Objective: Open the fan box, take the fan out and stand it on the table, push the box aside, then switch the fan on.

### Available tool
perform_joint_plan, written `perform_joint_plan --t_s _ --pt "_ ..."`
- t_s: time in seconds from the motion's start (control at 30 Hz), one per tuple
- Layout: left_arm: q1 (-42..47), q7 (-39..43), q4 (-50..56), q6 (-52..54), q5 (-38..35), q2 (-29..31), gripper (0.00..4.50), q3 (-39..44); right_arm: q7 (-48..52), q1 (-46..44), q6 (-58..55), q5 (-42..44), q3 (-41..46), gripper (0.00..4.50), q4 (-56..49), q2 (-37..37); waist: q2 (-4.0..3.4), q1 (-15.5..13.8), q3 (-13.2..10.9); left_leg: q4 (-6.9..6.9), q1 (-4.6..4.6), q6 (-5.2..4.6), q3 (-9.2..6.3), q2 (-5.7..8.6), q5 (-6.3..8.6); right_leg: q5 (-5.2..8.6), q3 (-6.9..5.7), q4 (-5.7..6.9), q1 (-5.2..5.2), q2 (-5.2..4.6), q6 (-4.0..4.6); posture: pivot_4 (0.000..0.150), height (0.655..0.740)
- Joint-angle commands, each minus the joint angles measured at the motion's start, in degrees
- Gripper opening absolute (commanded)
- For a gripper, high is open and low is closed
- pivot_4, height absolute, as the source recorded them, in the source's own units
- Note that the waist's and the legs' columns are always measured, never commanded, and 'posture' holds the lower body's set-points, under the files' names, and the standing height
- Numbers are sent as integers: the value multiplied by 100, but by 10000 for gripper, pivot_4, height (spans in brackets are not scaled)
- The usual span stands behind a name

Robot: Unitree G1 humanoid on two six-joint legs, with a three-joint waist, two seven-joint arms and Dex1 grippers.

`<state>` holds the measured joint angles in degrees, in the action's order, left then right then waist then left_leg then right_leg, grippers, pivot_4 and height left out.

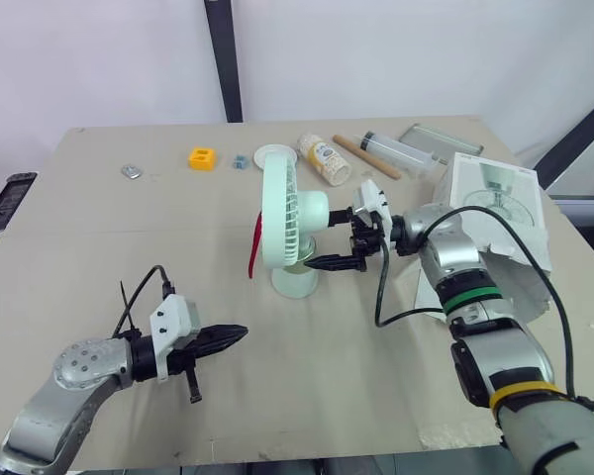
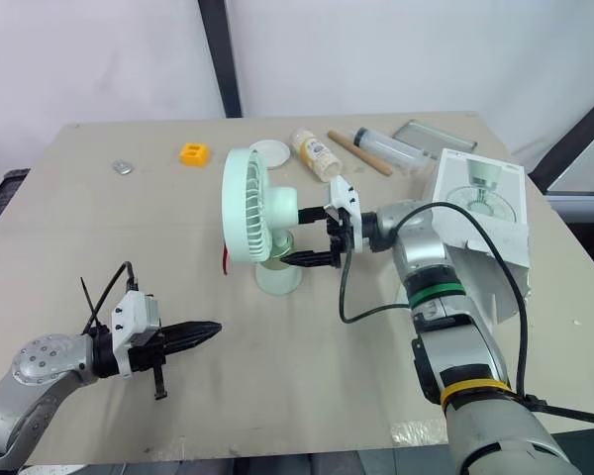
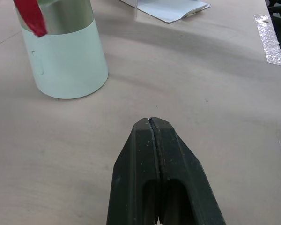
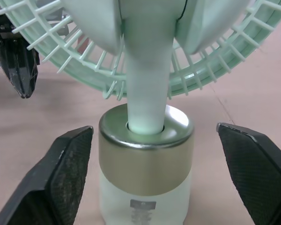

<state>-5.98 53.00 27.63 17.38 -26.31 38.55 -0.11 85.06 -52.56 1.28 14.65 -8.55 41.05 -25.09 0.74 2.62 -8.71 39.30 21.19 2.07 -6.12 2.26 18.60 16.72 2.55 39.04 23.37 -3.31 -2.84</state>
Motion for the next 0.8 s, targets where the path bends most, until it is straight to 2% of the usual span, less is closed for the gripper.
perform_joint_plan --t_s 0.03,0.23,0.33,0.43,0.47,0.5,0.63,0.8 --pt "4 -241 96 95 -100 -100 0 180 36 313 -334 212 217 44294 -818 -230 0 -5 0 0 1 0 -1 1 0 0 0 0 0 -1 0 1500 7400" --pt "-118 -646 212 310 -264 -253 16487 451 -380 1417 -1141 491 470 45000 -2512 -749 0 -20 0 0 4 -2 -3 2 1 0 0 0 0 -3 0 1500 7400" --pt "-119 -933 176 419 -257 -370 28542 531 -785 1997 -1508 594 628 45000 -3350 -915 -1 -19 0 1 4 -3 -2 0 2 0 1 0 -1 -2 0 1500 7400" --pt "-98 -1221 99 491 -136 -522 38012 507 -1292 2676 -1684 580 734 45000 -4082 -962 -1 -24 1 1 1 -12 1 -1 6 0 5 2 -1 1 0 1500 7400" --pt "-88 -1329 63 492 -74 -587 38865 474 -1533 2974 -1674 510 755 45000 -4306 -928 -1 -46 1 1 2 -13 -2 -1 7 0 4 2 -3 0 0 1500 7400" --pt "-86 -1429 34 500 -24 -649 44650 447 -1736 3242 -1678 443 754 45000 -4499 -894 0 -50 2 2 2 -12 -2 1 7 0 5 1 -4 -1 0 1500 7400" --pt "-102 -1703 -149 480 211 -854 44650 318 -2501 4050 -1518 265 736 45000 -4969 -618 -2 -74 3 2 3 -10 -1 0 6 0 4 0 -3 1 0 1500 7400" --pt "-178 -1800 -408 274 510 -1059 44650 131 -3195 4597 -822 -22 845 45000 -4751 -263 -1 -74 3 3 -3 -9 7 3 5 -1 10 2 -6 2 -2 1500 7400"
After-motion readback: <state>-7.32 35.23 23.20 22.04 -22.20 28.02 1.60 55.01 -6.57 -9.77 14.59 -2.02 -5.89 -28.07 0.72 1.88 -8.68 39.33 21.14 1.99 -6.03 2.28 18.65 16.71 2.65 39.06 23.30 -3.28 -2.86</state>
